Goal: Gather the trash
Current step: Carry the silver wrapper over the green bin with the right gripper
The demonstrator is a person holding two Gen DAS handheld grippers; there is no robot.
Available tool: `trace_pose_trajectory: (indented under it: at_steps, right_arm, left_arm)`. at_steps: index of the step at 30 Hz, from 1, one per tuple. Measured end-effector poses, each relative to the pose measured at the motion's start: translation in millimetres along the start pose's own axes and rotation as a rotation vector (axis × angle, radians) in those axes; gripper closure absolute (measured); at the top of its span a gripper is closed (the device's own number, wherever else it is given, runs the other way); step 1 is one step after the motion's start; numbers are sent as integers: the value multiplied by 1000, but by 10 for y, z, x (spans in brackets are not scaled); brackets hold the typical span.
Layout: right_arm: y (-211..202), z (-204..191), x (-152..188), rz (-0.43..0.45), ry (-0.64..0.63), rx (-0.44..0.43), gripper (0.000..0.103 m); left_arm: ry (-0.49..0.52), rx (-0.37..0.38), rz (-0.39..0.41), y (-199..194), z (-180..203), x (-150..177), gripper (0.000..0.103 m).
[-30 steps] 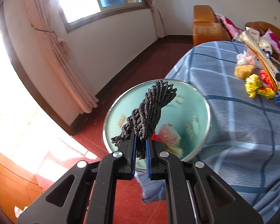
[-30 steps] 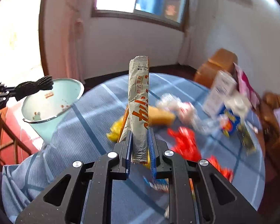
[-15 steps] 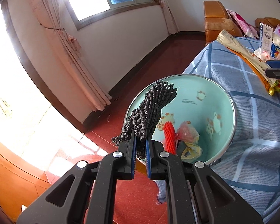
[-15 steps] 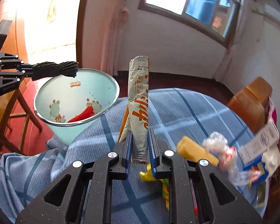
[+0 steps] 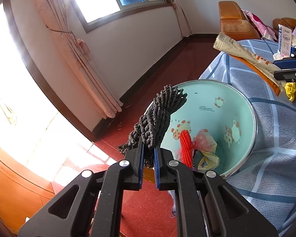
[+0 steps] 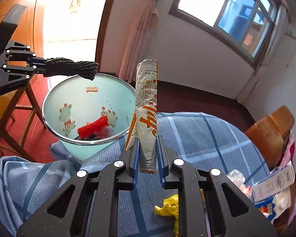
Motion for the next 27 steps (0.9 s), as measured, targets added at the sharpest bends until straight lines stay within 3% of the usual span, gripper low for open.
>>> trace_pose_trajectory:
  at_steps: [27]
  right_arm:
    - [154,-90,-256,1,-63,-26,86]
  left_arm:
    - [-3,-7,5,-16,-25,-23,95]
Point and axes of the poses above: each gripper's, at about its wrist camera, not at the fingertips, and y roughly the way its jaws point, z to its right, x to its underside, the point moved 1 cm from there along y, roughly the way its jaws point, and after that the axes turned 11 degrees about -y, right-handed, at the moved point
